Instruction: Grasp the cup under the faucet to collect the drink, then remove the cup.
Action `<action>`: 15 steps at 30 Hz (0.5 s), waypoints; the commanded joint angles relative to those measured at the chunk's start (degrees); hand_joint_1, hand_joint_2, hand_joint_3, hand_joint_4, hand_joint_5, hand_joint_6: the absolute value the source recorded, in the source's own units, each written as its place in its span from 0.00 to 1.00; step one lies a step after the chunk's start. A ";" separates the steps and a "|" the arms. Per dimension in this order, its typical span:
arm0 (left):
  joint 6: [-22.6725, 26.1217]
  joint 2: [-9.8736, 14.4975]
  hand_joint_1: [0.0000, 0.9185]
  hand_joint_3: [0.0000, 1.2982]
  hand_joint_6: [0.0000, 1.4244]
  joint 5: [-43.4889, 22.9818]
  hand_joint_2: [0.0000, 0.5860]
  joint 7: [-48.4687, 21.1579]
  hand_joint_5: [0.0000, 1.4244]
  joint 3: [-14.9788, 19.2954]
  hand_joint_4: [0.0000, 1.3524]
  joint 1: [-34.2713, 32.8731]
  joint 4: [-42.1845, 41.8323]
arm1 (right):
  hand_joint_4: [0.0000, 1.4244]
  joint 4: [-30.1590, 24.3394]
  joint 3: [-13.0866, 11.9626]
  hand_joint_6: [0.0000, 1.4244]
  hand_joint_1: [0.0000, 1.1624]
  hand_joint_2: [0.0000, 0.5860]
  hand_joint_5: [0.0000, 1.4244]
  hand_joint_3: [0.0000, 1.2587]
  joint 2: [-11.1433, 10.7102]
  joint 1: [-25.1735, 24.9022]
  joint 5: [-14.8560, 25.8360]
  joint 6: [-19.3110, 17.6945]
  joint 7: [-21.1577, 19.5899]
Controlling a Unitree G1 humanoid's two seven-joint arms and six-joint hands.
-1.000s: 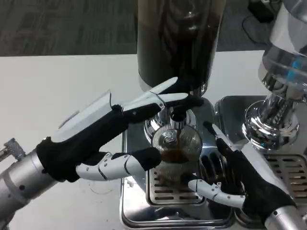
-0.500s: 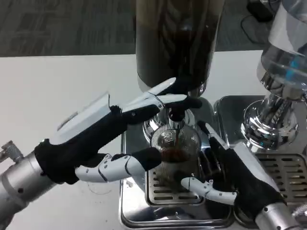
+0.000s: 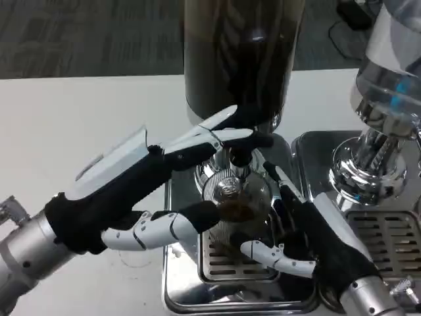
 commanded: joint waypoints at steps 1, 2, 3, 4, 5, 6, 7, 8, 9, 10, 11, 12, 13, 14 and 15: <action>-0.64 -1.44 0.00 0.14 0.07 2.80 0.40 2.81 0.14 2.73 0.00 2.53 -0.63 | 0.00 0.81 0.24 0.00 0.51 0.29 0.00 0.00 -0.14 -0.53 0.95 -2.32 -0.19; -0.55 -1.80 0.00 0.12 0.04 3.17 0.40 3.58 0.11 3.43 0.00 2.94 -0.56 | 0.00 1.06 0.34 0.00 0.51 0.29 0.00 0.00 -0.04 -0.71 0.81 -2.37 -0.35; -0.46 -2.17 0.00 0.10 0.02 3.67 0.40 4.43 0.09 4.16 0.00 3.35 -0.45 | 0.00 1.25 0.39 0.00 0.51 0.29 0.00 0.00 0.03 -0.84 0.67 -2.40 -0.49; -0.17 -2.80 0.00 0.09 0.00 4.33 0.40 5.74 0.07 5.29 0.00 4.00 -0.22 | 0.00 1.43 0.42 0.00 0.51 0.29 0.00 0.00 0.12 -0.92 0.61 -2.59 -0.70; 0.05 -3.25 0.00 0.08 0.00 4.87 0.40 6.68 0.05 6.05 0.00 4.45 -0.12 | 0.00 1.61 0.44 0.00 0.51 0.29 0.00 0.00 0.23 -0.98 0.63 -2.75 -0.84; 0.24 -3.63 0.00 0.08 0.00 5.33 0.39 7.52 0.03 6.74 0.00 4.91 -0.04 | 0.00 1.97 0.43 0.00 0.51 0.29 0.00 0.00 0.39 -1.03 0.82 -3.19 -1.02; 0.37 -4.04 0.00 0.06 0.00 5.87 0.38 8.40 0.02 7.50 0.00 5.38 -0.07 | 0.00 2.40 0.45 0.00 0.52 0.29 0.00 0.00 0.54 -1.13 1.04 -3.50 -1.05; 0.37 -4.46 0.00 0.05 0.00 6.44 0.38 9.36 0.01 8.28 0.00 5.89 -0.17 | 0.00 2.83 0.39 0.00 0.52 0.29 0.00 0.00 0.73 -1.13 1.34 -4.03 -1.21; 0.39 -5.11 0.00 0.04 0.00 7.06 0.38 10.76 0.00 9.52 0.00 6.70 -0.24 | 0.00 3.16 0.41 0.00 0.52 0.29 0.00 0.00 0.77 -1.23 1.56 -4.38 -1.09; 0.40 -5.70 0.00 0.04 0.00 7.60 0.38 12.03 0.00 10.69 0.00 7.47 -0.21 | 0.00 3.59 0.38 0.00 0.52 0.29 0.00 0.00 0.86 -1.35 1.92 -4.90 -1.05; 0.49 -6.29 0.00 0.04 0.00 8.12 0.38 13.30 0.00 11.82 0.00 8.26 -0.10 | 0.00 4.03 0.41 0.00 0.52 0.29 0.00 0.00 0.87 -1.61 2.18 -5.18 -0.87; 0.65 -7.01 0.00 0.04 0.00 8.72 0.38 14.72 0.00 13.01 0.00 9.14 -0.03 | 0.00 4.33 0.42 0.00 0.52 0.29 0.00 0.00 0.86 -1.82 2.34 -5.35 -0.73; 0.78 -7.50 0.00 0.04 0.00 9.26 0.38 15.73 0.00 13.73 0.00 9.69 -0.05 | 0.00 4.63 0.37 0.00 0.52 0.29 0.00 0.00 1.08 -1.87 2.30 -5.50 -1.10; 1.19 -8.24 0.00 0.04 0.00 9.84 0.38 17.18 0.00 14.86 0.00 10.71 -0.02 | 0.00 4.89 0.42 0.00 0.52 0.29 0.00 0.00 1.30 -1.94 2.32 -5.70 -1.34; 1.44 -8.78 0.00 0.04 0.00 10.54 0.38 18.46 0.00 15.82 0.00 11.68 0.04 | 0.00 5.12 0.51 0.00 0.52 0.29 0.00 0.00 1.40 -2.01 2.30 -6.06 -1.50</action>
